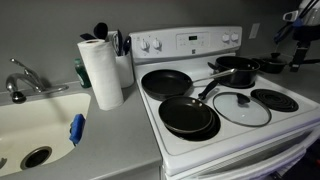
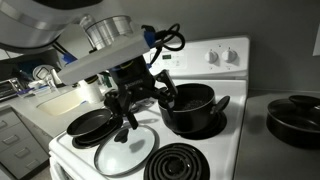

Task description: Push the button on the left side of the stove

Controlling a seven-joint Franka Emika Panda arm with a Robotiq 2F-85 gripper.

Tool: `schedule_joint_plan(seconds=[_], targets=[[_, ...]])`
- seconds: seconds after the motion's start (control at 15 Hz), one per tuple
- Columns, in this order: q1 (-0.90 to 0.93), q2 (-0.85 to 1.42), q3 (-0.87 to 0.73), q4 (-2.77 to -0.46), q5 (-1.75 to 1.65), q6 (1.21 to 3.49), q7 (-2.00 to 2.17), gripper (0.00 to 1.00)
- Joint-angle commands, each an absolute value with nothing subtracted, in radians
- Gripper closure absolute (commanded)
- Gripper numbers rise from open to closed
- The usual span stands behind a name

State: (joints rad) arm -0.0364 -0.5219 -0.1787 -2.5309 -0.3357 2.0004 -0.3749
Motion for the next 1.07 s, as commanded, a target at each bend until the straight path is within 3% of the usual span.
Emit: schedule_joint_plan(seconds=[0.0,1.0], targets=[[-0.009,-0.435,-0.18,-2.471,-0.279,2.047,-0.434,0.0],[0.121,-0.299,-0.161,-2.311,0.031,2.135,-0.689,0.0]])
